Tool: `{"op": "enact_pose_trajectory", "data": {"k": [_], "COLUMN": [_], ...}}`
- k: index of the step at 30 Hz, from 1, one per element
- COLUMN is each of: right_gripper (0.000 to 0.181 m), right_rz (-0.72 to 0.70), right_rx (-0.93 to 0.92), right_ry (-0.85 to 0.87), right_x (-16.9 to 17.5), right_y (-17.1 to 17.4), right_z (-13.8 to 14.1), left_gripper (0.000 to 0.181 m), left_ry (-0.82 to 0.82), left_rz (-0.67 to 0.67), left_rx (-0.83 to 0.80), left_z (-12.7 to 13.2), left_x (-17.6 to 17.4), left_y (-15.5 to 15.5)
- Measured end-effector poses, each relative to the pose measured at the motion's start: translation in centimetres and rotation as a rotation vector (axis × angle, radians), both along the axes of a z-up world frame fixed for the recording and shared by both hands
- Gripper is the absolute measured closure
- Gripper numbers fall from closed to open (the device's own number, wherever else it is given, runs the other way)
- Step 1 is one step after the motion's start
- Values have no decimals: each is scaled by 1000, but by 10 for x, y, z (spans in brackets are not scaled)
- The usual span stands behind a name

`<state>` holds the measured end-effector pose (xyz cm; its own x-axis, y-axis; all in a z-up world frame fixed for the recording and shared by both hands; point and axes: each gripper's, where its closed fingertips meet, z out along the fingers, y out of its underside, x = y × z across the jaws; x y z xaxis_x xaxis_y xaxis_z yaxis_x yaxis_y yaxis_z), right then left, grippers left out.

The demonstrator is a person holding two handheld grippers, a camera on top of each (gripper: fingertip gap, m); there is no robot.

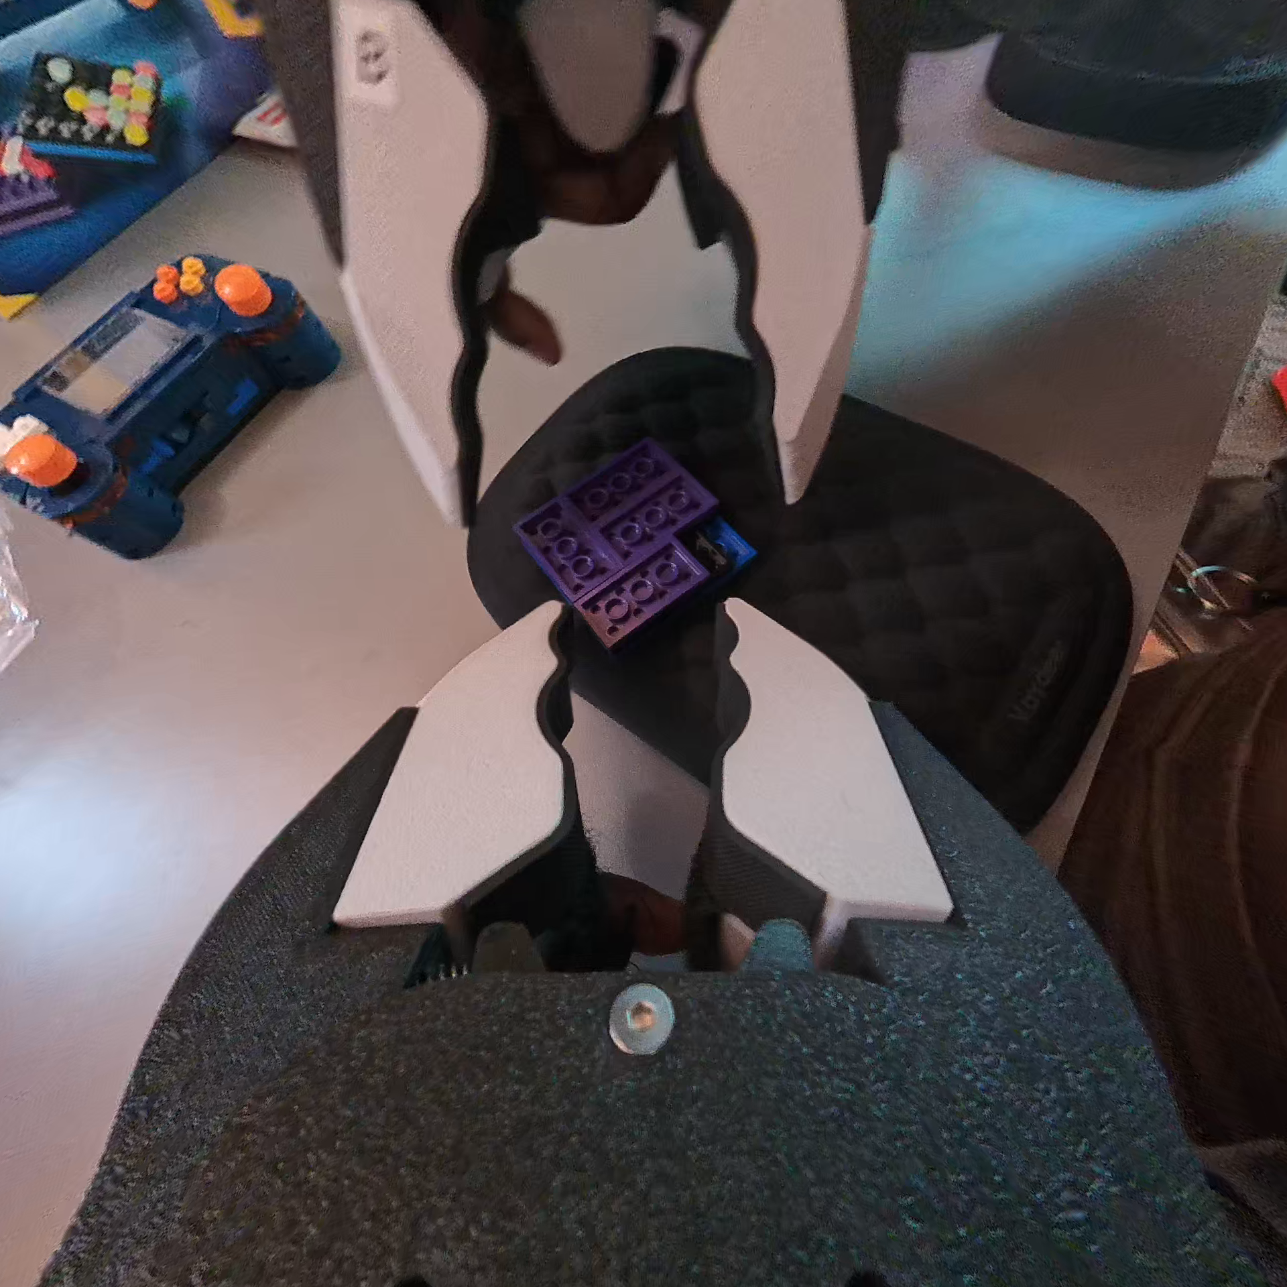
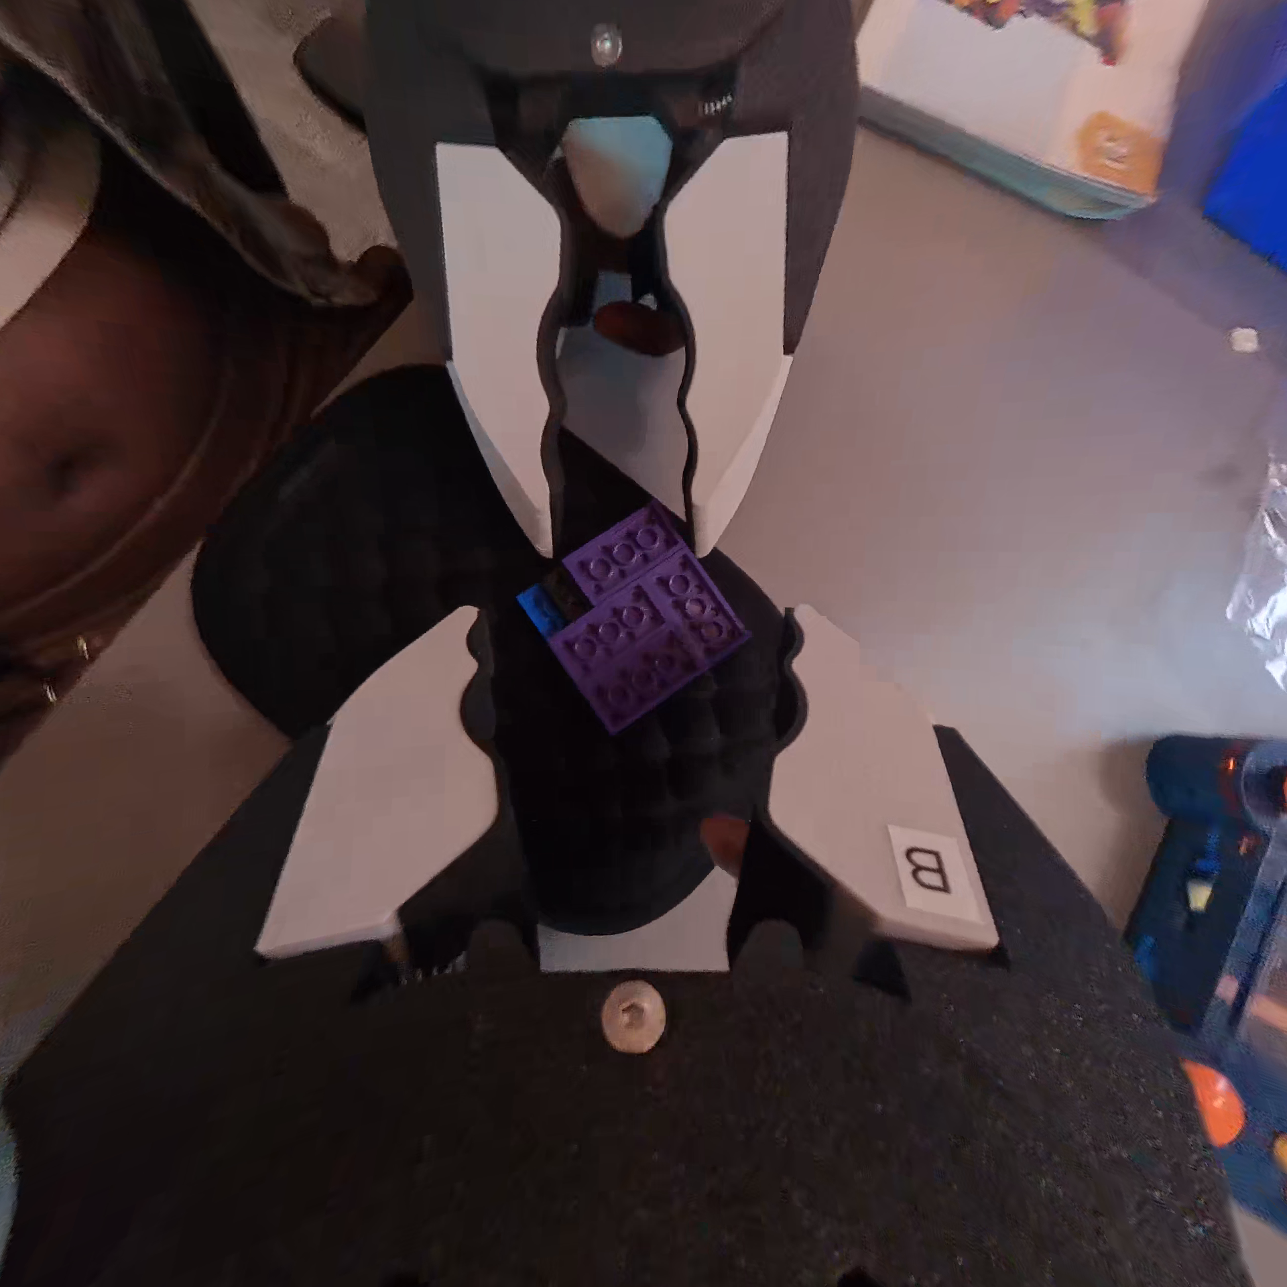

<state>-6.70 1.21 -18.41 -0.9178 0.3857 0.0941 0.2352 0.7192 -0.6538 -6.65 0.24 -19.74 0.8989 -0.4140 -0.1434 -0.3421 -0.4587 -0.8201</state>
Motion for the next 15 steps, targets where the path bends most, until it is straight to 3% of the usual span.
{"op": "enact_pose_trajectory", "data": {"k": [2, 4, 7, 10, 15], "right_gripper": [98, 110, 119, 121, 121], "right_rz": [80, 147, 132, -44, -443], "right_rx": [43, 105, 103, 118, 305], "right_ry": [-31, -95, -61, 71, 686], "right_x": [-1, 3, 3, -1, -10], "right_y": [-3, -4, -7, -3, 22], "right_z": [-7, -21, -20, -16, 23], "left_gripper": [143, 144, 143, 134, 125], "left_ry": [15, 20, 0, -85, -263], "left_rz": [-29, -21, -2, 30, 7], "left_rx": [5, 12, 35, 101, 290], "left_z": [0, 1, 6, 21, 58], "left_x": [1, -1, -5, -8, 9], "left_y": [0, 2, 3, 4, 13]}}
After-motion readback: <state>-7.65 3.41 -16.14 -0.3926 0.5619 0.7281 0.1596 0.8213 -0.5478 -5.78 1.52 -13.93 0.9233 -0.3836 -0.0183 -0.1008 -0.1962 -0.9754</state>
